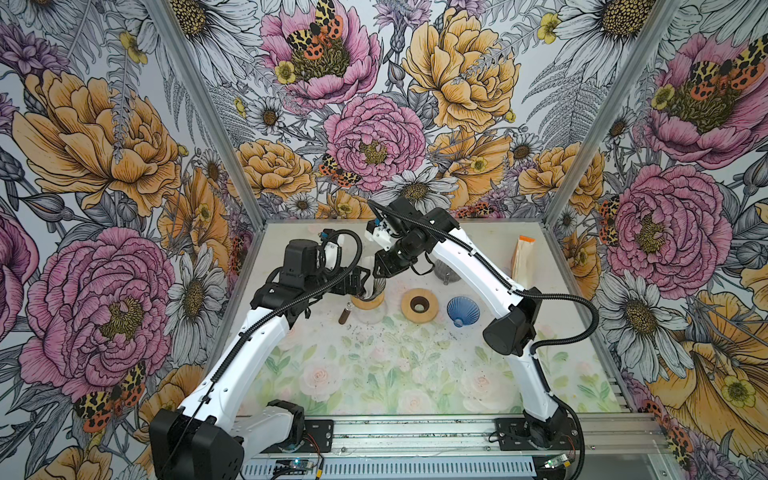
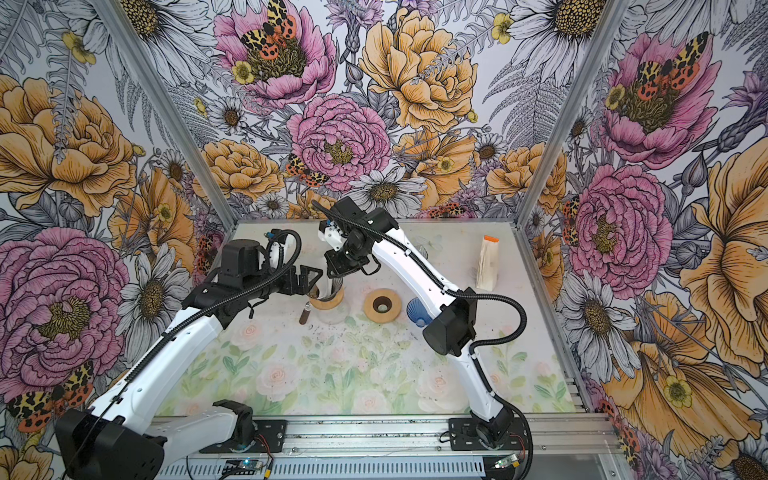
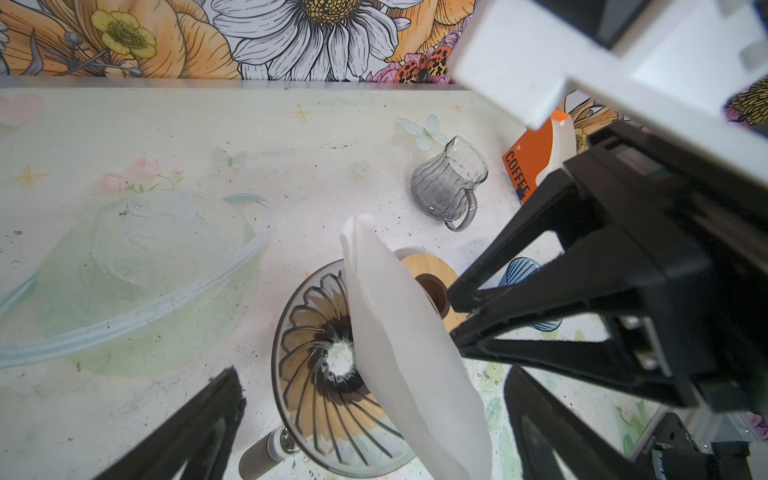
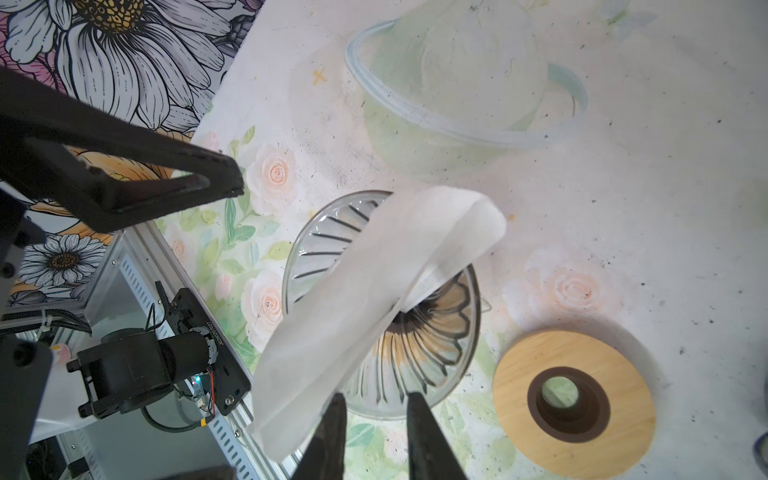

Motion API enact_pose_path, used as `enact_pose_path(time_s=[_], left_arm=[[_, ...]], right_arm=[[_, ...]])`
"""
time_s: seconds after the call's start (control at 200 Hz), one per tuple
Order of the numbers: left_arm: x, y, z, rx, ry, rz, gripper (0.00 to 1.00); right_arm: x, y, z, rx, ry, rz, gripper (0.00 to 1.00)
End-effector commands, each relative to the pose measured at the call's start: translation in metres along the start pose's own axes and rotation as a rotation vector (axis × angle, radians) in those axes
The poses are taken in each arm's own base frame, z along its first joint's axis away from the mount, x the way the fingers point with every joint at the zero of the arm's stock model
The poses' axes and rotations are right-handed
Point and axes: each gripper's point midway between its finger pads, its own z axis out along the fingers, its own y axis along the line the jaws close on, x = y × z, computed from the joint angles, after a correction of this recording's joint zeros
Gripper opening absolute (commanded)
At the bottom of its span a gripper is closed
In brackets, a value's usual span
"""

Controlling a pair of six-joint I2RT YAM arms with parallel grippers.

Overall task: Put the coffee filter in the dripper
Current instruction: 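Lower the filter into the clear dripper while the left gripper approaches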

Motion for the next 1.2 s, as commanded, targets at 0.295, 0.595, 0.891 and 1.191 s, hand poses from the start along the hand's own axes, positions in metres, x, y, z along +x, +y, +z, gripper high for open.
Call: enact_pose_path(time_s=[0.295, 0.595, 0.891, 1.191], left_arm=[[-0.022, 0.007, -0.008, -0.038, -0.023, -0.116, 0.85], [-0.019, 0.01, -0.001, -0.038, 0.012, -0.159, 0.77], [-0.01, 0.006, 0.012, -0.015, 0.057, -0.162, 0.75], [-0.002, -0.002, 0.023, -0.001, 0.094, -0.155, 0.75]], right_arm=[[-0.034, 0.011, -0.033, 0.055, -0.21, 0.059, 0.43], [-0.034, 0.013, -0.02, 0.033, -0.298, 0.171, 0.53], [-0.024, -0.007, -0.009, 0.11, -0.292, 0.245, 0.53], [-0.021, -0.014, 0.0, 0.136, -0.283, 0.253, 0.55]])
